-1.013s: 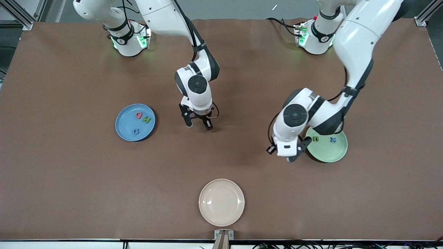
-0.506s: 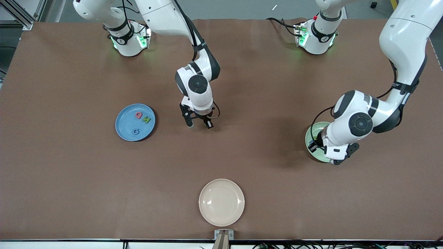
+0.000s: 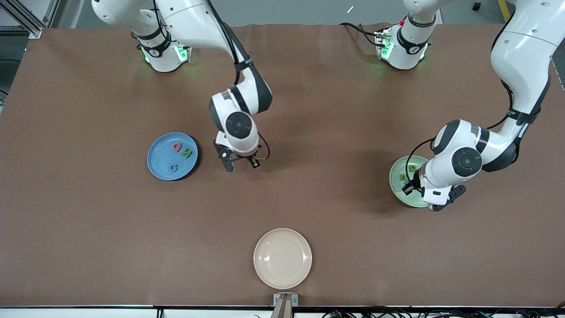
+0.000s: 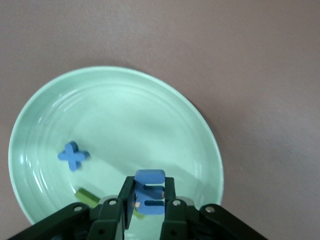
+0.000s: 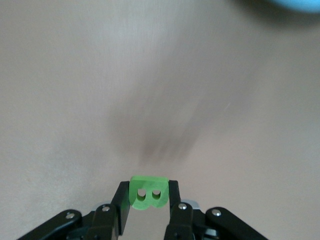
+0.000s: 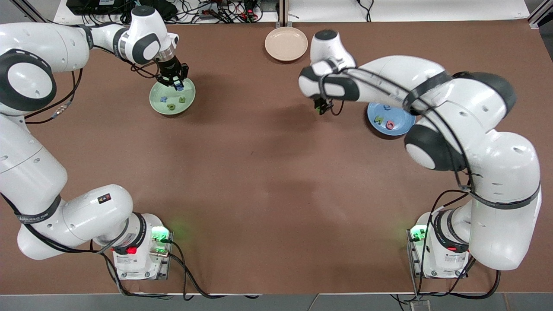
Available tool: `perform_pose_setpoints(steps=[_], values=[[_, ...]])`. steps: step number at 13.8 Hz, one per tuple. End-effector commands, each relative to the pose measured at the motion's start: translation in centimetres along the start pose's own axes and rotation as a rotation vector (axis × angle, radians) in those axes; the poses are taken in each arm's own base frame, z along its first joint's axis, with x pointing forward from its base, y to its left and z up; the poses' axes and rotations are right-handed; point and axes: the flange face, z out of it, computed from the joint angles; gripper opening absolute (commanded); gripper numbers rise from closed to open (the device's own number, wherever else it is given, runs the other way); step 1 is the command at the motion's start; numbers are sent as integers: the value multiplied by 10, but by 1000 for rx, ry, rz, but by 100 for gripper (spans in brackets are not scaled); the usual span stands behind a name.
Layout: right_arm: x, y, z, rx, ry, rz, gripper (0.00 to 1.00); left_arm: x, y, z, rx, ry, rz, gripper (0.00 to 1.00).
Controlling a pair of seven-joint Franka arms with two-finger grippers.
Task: Sort uppercase to blue plate, lowercase to green plate
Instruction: 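Drop the E on the green plate while the right gripper grasps B, then lower the green B onto the blue plate and open the right gripper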
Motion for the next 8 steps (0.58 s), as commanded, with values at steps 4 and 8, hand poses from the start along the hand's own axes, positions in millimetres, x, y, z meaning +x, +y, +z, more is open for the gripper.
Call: perform_pose_setpoints(steps=[4,8], values=[[130,84,-36,-36,-81,-198,0,9,-13,16,-17,28,24,1],[197,129,-1,-8,-33,-301,0,10,-15,21,-14,35,35,2]])
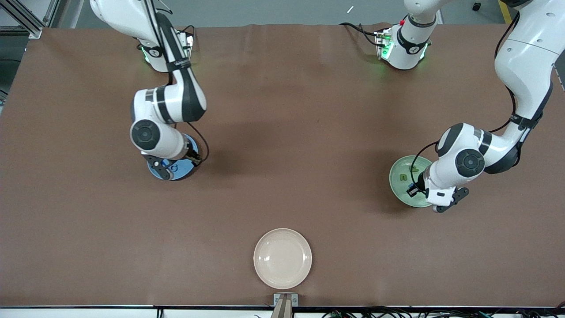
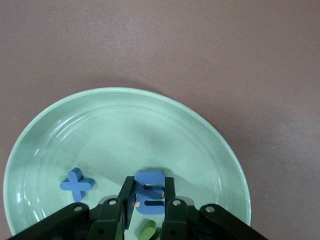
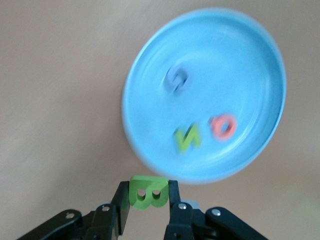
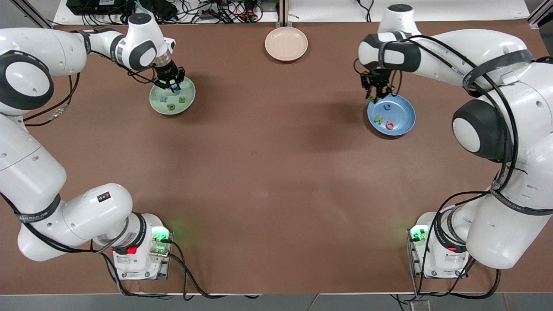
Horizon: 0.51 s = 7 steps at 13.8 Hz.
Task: Sort uppercase to blue plate, lowercase to green plate
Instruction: 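Lower the green B onto the blue plate and open the right gripper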
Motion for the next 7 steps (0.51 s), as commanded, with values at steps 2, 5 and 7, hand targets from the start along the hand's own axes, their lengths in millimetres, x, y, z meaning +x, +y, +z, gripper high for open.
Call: perform_pose_setpoints(steps=[2,5,7], values=[[19,50,33,36,48,-94,0,0,-3,1,-4,14,19,3],[57,79,41,44,48,-131,0,0,-4,3,-4,9,15,7],[72,91,42,48,43,-140,0,1,-5,3,-4,9,15,11]])
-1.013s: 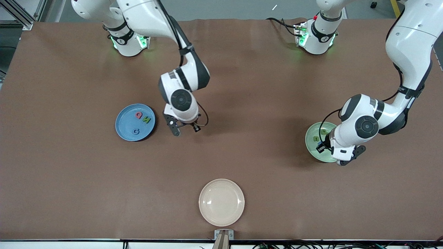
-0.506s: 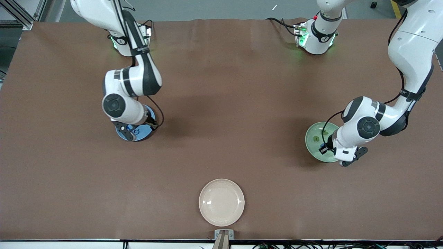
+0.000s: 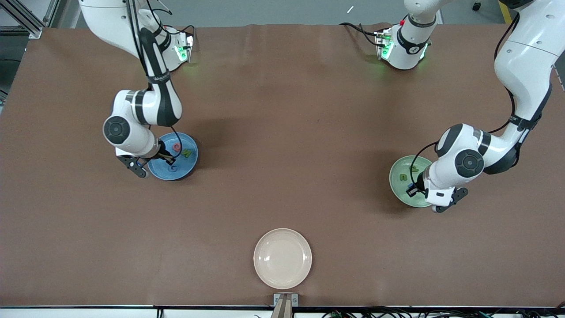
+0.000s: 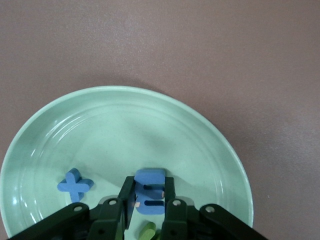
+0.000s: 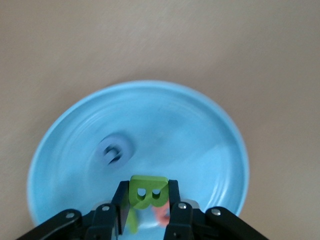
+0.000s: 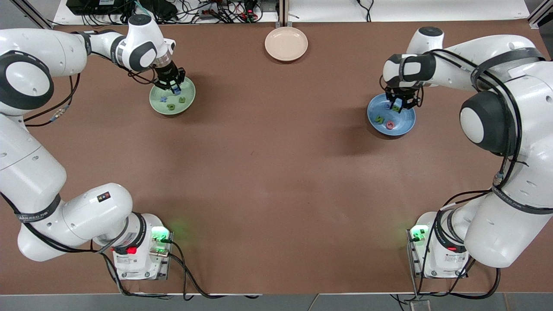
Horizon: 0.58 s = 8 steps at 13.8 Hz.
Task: Sort uppercase to blue plate, lowercase to green plate
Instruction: 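Lower the green B onto the blue plate and open the right gripper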
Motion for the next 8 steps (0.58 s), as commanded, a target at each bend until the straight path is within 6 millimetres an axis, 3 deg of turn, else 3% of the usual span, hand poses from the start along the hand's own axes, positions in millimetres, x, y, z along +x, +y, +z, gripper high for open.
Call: perform_pose_setpoints(steps=[1,3,5,8], values=[[12,22,-6,28,-12,-21,0,0,-3,0,-3,14,18,22],[16,25,-5,35,-10,-9,0,1,-4,-2,-3,18,15,65],[12,20,3,55,-25,22,0,4,-5,-7,-4,26,7,97],[2,6,16,49,-11,-5,0,10,-7,-27,-5,46,-17,100]])
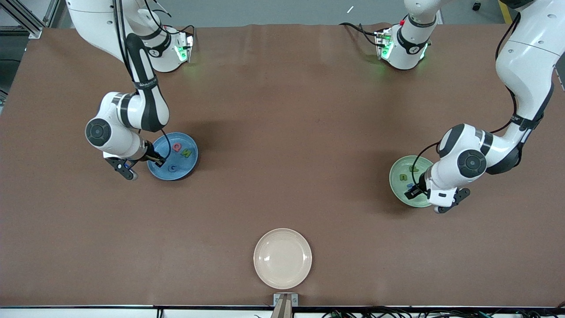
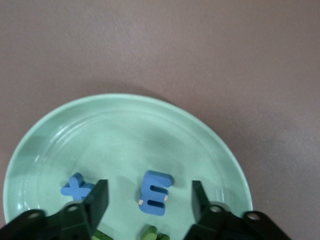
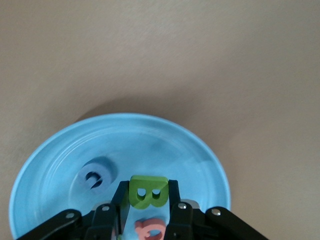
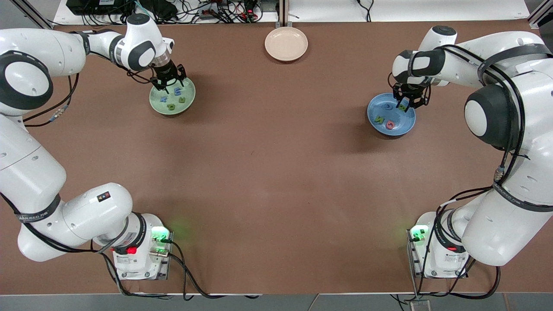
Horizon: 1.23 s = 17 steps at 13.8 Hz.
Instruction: Sort uppercase to blue plate, lowercase to green plate
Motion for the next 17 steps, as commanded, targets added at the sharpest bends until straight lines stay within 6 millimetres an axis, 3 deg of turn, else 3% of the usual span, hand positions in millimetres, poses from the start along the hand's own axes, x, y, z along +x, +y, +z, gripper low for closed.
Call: perform_pose_setpoints(steps=[1,7,8,10,13,15,17], values=[[-9,-5,10,15,5,-8,0,0,1,-24,2,34,-5,100],[-7,-5,15,3,9,-7,5,5,9,-44,4,47,-9,100],[-6,-4,17,1,8,-3,20,6,9,-45,5,48,-8,100],[-8,-5,17,0,8,-5,100,12,3,-49,1,50,-13,100],[-13,-12,12,5,-19,-10,100,9,23,-64,1,15,34,100],[-12,-30,-18,-11,-100,-68,100,8,32,-64,-12,-63,75,100],[15,-32,-72,-28,-167,-174,100,12,34,-62,-18,-110,86,100]])
